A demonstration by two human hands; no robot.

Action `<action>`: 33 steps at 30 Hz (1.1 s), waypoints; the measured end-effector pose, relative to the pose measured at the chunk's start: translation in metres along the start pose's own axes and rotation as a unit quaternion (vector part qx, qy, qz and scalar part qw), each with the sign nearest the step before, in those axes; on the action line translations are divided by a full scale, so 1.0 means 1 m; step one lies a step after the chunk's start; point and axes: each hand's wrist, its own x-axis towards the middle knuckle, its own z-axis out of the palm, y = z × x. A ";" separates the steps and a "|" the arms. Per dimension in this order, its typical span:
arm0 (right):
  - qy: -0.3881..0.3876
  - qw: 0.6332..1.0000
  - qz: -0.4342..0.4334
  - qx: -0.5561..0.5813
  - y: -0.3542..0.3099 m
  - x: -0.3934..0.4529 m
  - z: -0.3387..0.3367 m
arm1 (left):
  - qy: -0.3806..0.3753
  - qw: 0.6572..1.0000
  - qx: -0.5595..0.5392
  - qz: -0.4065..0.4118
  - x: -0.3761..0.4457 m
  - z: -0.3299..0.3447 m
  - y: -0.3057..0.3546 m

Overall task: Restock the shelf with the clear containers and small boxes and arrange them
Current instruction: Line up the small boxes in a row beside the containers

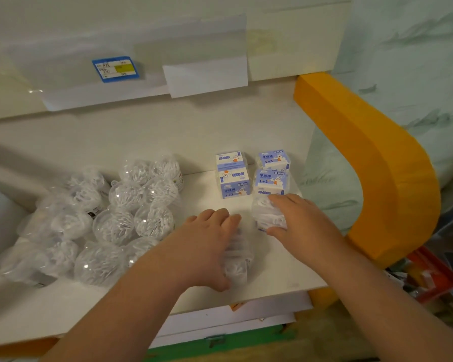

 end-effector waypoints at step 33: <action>-0.169 0.915 -0.026 0.366 -0.037 0.032 0.034 | -0.098 0.995 0.008 -0.013 -0.010 -0.005 0.003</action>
